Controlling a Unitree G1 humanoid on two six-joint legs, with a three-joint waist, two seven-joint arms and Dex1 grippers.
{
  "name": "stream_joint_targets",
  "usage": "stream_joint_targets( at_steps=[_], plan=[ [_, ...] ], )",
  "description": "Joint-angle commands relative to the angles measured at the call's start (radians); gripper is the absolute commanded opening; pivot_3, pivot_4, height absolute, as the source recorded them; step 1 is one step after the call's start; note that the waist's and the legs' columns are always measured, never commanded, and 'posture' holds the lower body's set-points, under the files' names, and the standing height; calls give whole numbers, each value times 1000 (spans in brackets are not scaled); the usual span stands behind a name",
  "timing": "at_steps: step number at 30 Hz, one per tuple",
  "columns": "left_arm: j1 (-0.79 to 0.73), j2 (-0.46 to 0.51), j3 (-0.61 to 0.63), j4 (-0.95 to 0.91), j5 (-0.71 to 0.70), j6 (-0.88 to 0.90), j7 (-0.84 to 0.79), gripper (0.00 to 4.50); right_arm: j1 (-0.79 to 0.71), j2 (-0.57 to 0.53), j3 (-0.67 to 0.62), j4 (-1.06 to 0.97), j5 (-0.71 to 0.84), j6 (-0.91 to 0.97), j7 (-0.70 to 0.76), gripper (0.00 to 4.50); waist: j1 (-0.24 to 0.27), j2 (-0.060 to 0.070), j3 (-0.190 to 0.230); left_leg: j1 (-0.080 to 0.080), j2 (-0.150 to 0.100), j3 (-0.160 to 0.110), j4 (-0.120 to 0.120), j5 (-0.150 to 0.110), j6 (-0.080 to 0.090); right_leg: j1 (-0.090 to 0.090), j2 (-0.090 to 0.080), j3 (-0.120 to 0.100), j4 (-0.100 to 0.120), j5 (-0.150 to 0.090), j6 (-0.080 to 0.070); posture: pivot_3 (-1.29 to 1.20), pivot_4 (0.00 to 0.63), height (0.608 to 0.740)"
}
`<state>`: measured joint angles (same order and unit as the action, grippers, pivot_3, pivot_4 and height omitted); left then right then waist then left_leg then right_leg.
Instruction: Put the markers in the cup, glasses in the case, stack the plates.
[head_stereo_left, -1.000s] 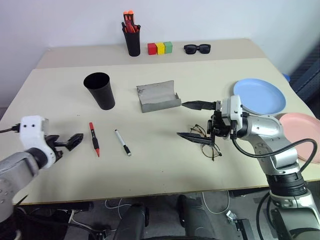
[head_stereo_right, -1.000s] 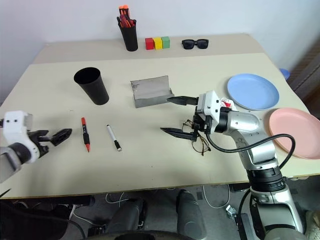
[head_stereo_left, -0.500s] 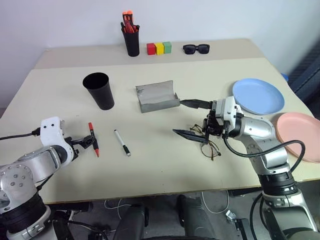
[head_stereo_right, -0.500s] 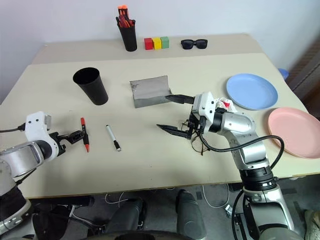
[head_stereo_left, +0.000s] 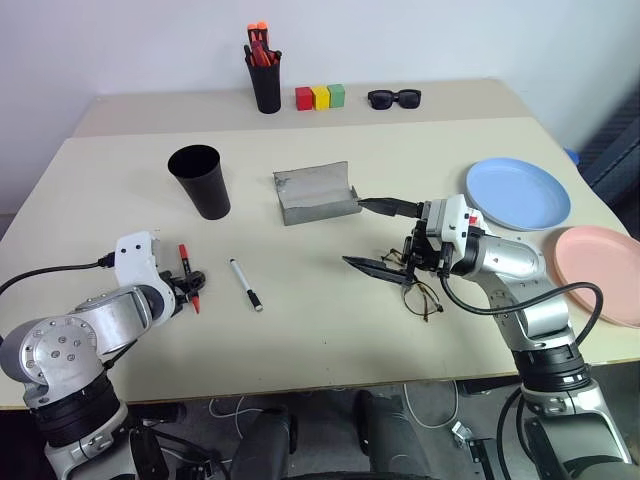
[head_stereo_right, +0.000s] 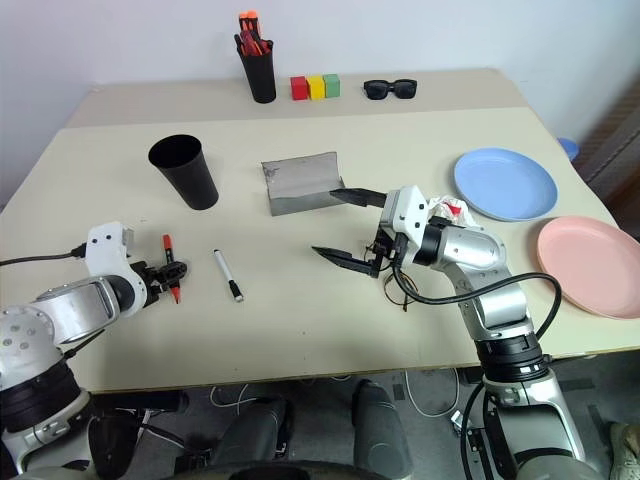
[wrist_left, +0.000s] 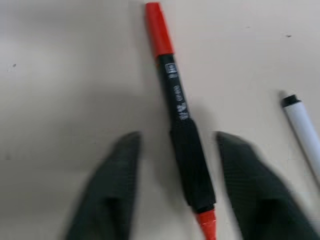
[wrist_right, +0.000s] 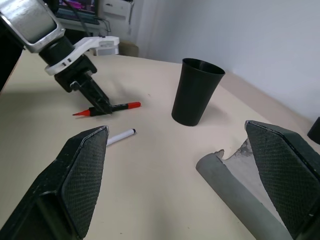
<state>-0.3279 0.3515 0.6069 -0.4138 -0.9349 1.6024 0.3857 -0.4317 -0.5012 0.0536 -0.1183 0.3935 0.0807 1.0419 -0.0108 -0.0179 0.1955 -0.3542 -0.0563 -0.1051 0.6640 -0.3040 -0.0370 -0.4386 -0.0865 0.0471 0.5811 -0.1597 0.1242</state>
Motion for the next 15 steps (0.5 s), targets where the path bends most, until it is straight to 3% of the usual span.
stream_joint_targets(
  at_steps=[1, 3, 8, 15],
  plan=[
    [2, -27, -23, 17, -28, 12, 10, 642, -8, 2, -12, -16, 2, -20, -9, 4500, 0, 0, 0, 0, 0, 0, 0, 0, 0, 0, 0, 0, 0, 0, 0, 0, 150, 740],
    [4, -30, -26, 18, -29, 12, 17, 50, -7, 0, -14, -20, 4, -16, -12, 4500, 0, 0, 0, 1, 0, 0, 0, 0, 0, 1, 0, 0, 0, 0, 0, 0, 150, 740],
    [0, -20, -40, -2, -10, 12, 0, 50, 2, -9, -17, -17, -5, -20, -15, 4500, 0, 0, 0, 1, 0, 0, 0, 0, 0, 1, 0, 0, 0, 0, 0, 0, 150, 740],
    [99, 194, -148, -147, -102, -61, -312, 50, 11, -37, -36, -15, 40, 31, 12, 4500, -7, 0, 0, 0, 0, 0, 0, 0, 0, 0, 0, 0, -1, 0, 0, 0, 150, 740]
  ],
)
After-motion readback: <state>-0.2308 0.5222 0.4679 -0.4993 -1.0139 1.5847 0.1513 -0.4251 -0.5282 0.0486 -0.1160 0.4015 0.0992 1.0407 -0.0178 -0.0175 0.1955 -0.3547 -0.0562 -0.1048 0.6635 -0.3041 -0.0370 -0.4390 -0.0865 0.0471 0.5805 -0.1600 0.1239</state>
